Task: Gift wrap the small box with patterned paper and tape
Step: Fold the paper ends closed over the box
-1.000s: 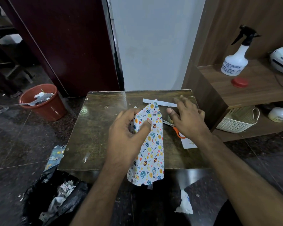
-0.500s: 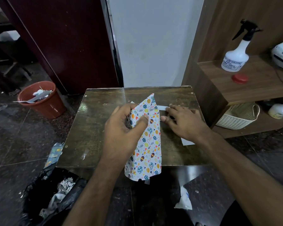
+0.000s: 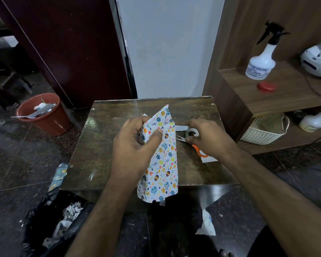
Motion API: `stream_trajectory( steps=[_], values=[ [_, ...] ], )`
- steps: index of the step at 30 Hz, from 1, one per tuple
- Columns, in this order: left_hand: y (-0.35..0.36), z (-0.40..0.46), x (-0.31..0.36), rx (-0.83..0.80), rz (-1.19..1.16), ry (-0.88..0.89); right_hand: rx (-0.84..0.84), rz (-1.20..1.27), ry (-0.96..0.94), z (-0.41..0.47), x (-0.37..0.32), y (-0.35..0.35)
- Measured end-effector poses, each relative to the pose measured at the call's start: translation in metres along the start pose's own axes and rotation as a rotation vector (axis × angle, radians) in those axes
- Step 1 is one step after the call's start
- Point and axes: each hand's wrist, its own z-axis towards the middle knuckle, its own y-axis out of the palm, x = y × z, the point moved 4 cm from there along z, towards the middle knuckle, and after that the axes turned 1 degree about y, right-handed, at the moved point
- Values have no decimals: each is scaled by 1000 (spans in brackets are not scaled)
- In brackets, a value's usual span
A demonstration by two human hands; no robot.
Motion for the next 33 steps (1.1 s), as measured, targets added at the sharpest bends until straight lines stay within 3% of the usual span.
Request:
stream_trajectory(
  steps=[6, 14, 23, 29, 33],
  values=[
    [0, 3, -2, -1, 1, 9, 88, 34, -34, 4, 0, -2],
    [-3, 4, -3, 9, 25, 30, -47, -87, -28, 4, -6, 4],
    [-4, 2, 3, 8, 26, 43, 118, 129, 0, 11, -1, 3],
    [-3, 1, 4, 0, 29, 53, 130, 117, 11, 12, 2, 2],
    [-1, 1, 5, -11, 13, 47, 304, 205, -55, 4, -6, -13]
  ],
)
